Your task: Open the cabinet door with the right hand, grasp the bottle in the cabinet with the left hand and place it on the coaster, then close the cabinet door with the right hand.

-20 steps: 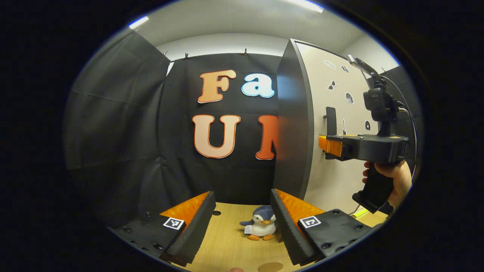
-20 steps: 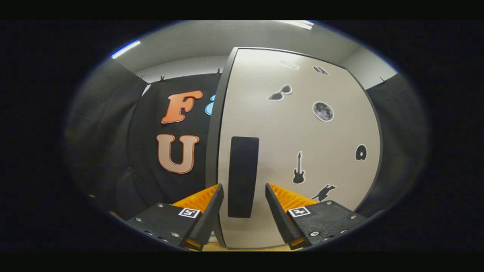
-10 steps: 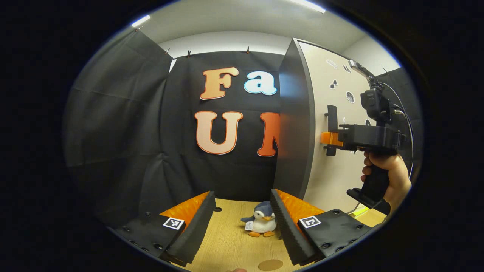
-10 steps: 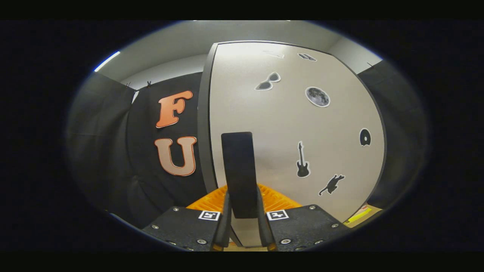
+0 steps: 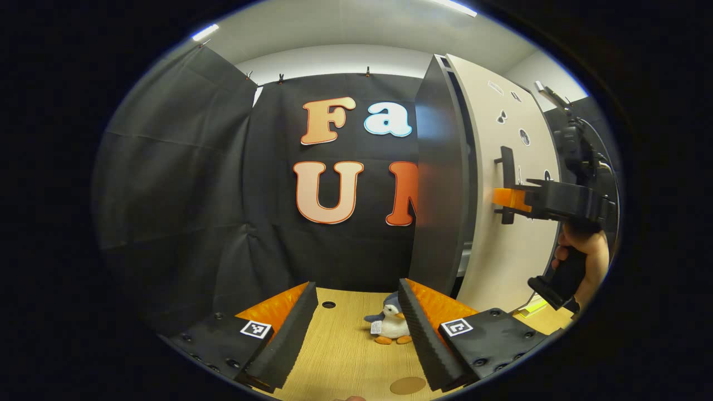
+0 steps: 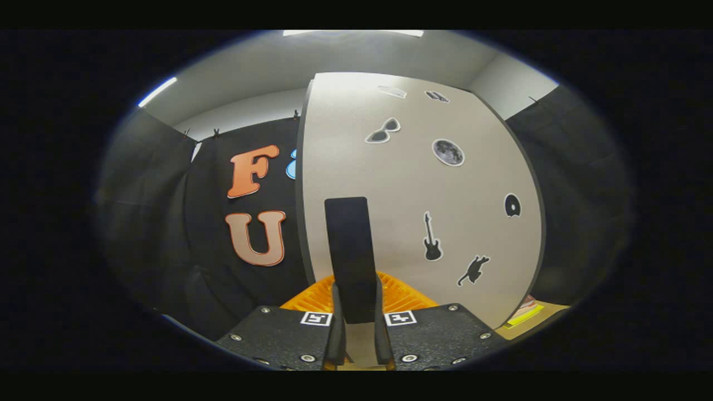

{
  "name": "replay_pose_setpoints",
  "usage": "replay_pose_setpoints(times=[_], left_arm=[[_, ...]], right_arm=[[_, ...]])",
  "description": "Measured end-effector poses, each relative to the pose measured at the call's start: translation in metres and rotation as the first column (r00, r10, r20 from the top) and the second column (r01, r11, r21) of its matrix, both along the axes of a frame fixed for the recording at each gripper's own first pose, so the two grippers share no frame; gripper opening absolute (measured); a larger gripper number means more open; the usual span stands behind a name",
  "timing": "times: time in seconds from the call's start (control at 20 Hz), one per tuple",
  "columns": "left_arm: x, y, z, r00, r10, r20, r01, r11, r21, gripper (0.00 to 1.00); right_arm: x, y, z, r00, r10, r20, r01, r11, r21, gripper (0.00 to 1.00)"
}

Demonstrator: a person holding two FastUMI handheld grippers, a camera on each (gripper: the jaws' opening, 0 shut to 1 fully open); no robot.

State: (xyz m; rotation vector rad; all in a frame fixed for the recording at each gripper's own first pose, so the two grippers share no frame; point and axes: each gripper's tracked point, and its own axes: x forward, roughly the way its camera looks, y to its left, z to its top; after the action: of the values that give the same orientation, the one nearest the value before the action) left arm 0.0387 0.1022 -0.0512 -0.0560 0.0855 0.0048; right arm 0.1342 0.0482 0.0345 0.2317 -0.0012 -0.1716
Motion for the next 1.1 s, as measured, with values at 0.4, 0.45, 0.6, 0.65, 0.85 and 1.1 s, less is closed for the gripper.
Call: replay_pose_setpoints(times=[0.4,0.45,0.6,0.65,0.85,1.1], left_arm=[[0.019,-0.027,-0.005,0.994,-0.106,0.019,0.106,0.994,0.021,0.96],[0.024,-0.031,-0.006,0.994,-0.112,0.013,0.112,0.993,0.037,0.95],[0.017,-0.048,-0.006,0.991,-0.132,0.016,0.131,0.99,0.045,0.95],[0.013,-0.055,-0.004,0.99,-0.141,0.017,0.141,0.99,0.03,0.95],[0.003,-0.084,0.003,0.986,-0.164,0.024,0.164,0.986,-0.01,0.95],[-0.019,-0.124,0.015,0.989,-0.138,0.048,0.141,0.988,-0.063,0.95]], right_arm=[[-0.08,-0.023,-0.003,0.999,-0.009,-0.031,0.008,1.0,-0.022,0.2],[-0.095,-0.029,-0.004,0.999,-0.006,-0.036,0.005,1.0,-0.014,0.22],[-0.128,-0.043,-0.005,0.999,-0.001,-0.039,0.0,1.0,-0.011,0.19],[-0.135,-0.047,-0.006,0.999,0.002,-0.041,-0.003,1.0,-0.014,0.2],[-0.161,-0.061,-0.004,0.998,0.047,-0.036,-0.047,0.999,0.002,0.2],[-0.19,-0.086,-0.002,0.993,0.115,-0.027,-0.114,0.993,0.007,0.2]])
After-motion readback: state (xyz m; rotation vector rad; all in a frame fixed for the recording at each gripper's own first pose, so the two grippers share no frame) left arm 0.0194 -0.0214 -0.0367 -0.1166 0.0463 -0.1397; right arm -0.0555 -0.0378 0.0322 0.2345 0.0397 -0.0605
